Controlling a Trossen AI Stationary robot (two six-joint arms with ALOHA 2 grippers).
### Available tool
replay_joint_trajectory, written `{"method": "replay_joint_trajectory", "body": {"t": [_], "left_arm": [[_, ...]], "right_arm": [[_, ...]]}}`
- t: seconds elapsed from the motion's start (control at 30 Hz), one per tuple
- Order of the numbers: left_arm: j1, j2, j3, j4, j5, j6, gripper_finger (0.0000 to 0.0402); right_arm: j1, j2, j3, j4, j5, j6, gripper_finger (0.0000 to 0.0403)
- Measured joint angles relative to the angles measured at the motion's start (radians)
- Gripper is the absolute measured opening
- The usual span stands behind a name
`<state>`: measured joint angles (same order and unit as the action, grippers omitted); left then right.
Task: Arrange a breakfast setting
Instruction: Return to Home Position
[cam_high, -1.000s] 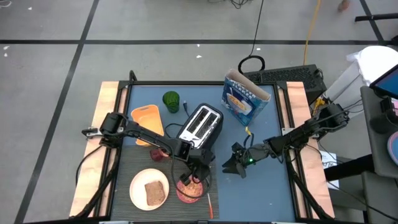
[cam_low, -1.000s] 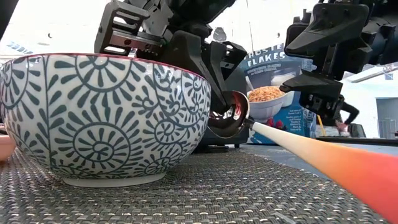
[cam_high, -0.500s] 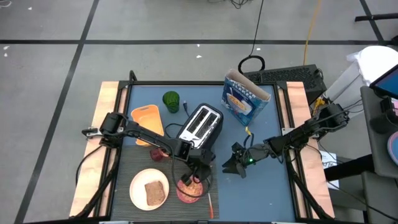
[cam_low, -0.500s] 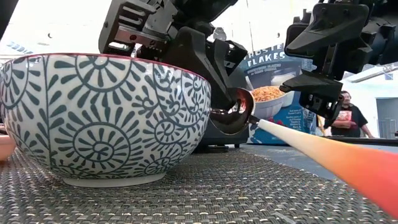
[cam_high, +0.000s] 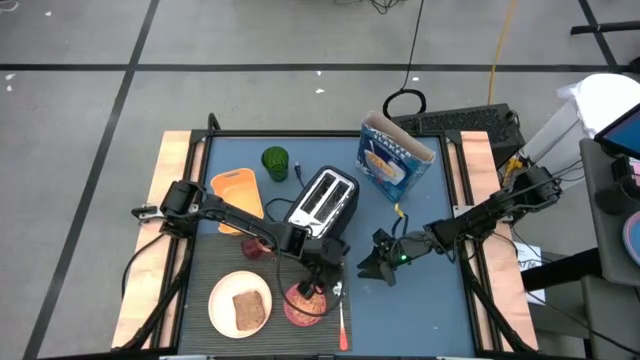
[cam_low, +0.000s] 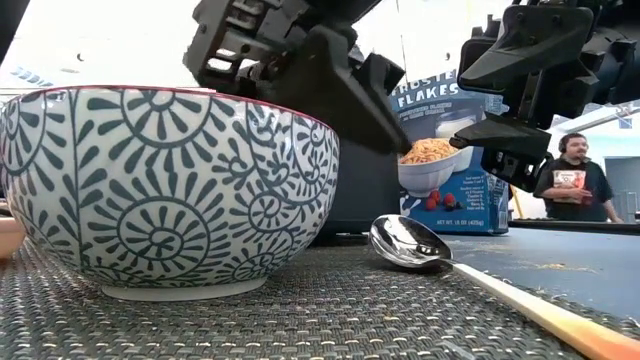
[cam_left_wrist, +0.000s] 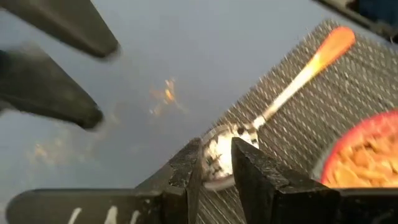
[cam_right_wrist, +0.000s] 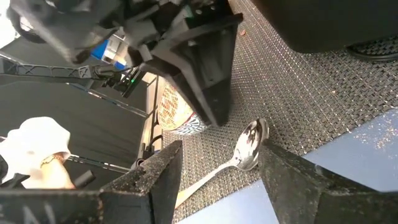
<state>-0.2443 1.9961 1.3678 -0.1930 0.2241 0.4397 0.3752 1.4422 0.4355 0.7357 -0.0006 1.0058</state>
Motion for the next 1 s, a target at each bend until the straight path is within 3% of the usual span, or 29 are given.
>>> {"method": "replay_joint_trajectory", "body": {"t": [0.23,0.5,1.0], "left_arm": [[-0.003,-0.04,0.017,0.039,-0.005,-0.058,0.0095],[-0.01,-0.255,0.018,-0.05,-0.059,-0.157,0.0095],[-0.048,-0.845,0.018,-0.615,-0.485,-0.384,0.0094]], "right_arm": [[0.0,-0.019,0.0,-0.003,-0.009,-0.005,0.02],[-0.004,-0.143,0.0,-0.017,-0.031,-0.129,0.02],[-0.086,-0.512,0.0,-0.204,-0.027,-0.321,0.02]]}}
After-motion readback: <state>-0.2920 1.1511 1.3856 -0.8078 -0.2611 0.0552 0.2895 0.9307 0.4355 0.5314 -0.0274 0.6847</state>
